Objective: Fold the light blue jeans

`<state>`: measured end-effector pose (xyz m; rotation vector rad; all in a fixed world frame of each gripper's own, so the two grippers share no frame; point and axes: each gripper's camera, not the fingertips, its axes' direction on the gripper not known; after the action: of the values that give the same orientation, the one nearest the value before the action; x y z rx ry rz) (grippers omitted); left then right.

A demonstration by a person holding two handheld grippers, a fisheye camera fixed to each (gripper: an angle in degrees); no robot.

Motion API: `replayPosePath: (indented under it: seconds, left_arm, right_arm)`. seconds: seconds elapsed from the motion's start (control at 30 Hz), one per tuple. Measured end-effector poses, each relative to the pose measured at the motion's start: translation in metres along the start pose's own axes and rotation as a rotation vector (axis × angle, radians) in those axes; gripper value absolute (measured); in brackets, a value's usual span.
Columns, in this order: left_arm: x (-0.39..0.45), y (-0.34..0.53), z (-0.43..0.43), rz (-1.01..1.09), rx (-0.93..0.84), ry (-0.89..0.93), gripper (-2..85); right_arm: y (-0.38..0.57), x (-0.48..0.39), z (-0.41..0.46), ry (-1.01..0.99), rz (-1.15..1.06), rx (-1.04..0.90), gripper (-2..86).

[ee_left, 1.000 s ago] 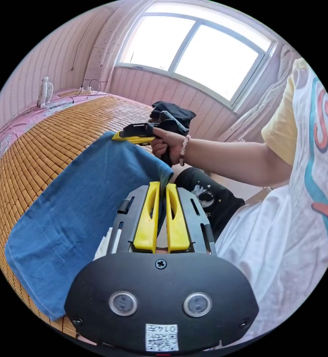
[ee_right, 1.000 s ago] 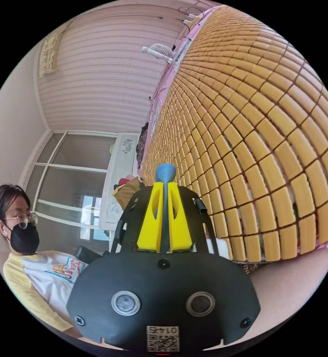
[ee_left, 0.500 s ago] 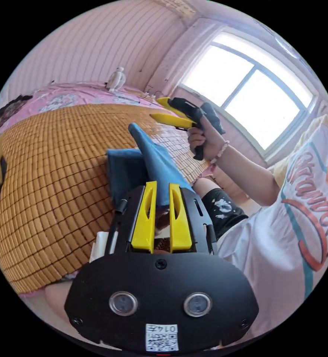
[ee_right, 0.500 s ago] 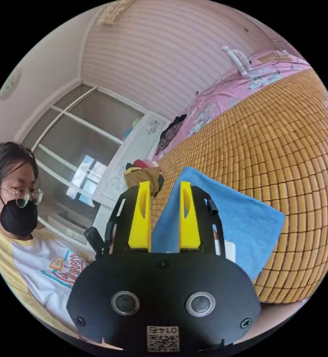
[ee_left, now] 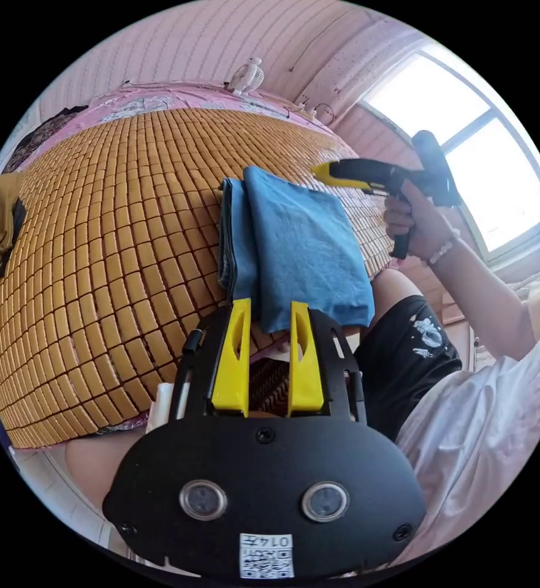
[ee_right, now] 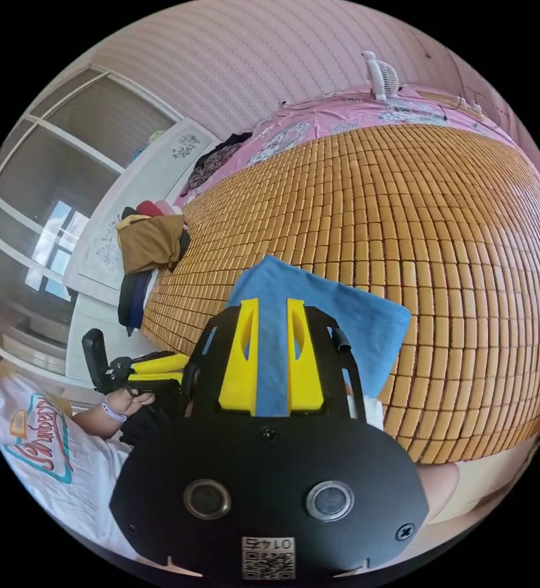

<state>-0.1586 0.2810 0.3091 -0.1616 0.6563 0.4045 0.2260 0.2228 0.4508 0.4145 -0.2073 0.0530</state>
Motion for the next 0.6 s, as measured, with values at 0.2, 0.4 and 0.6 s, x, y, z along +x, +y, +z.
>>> replayPosePath:
  seconds: [0.2, 0.4, 0.6]
  left_arm:
    - [0.017, -0.012, 0.017, 0.009, -0.093, -0.097, 0.3]
    - [0.036, -0.014, -0.024, 0.173, 0.069, -0.036, -0.9]
    - [0.015, -0.025, -0.077, 0.129, 0.210, 0.154, -0.8]
  right_arm:
    - [-0.042, -0.049, 0.083, 0.111, -0.077, -0.120, 9.9]
    - [-0.044, -0.042, 0.054, 0.072, -0.031, -0.079, 1.7]
    - [-0.045, -0.057, -0.017, -0.080, 0.013, 0.050, 1.2]
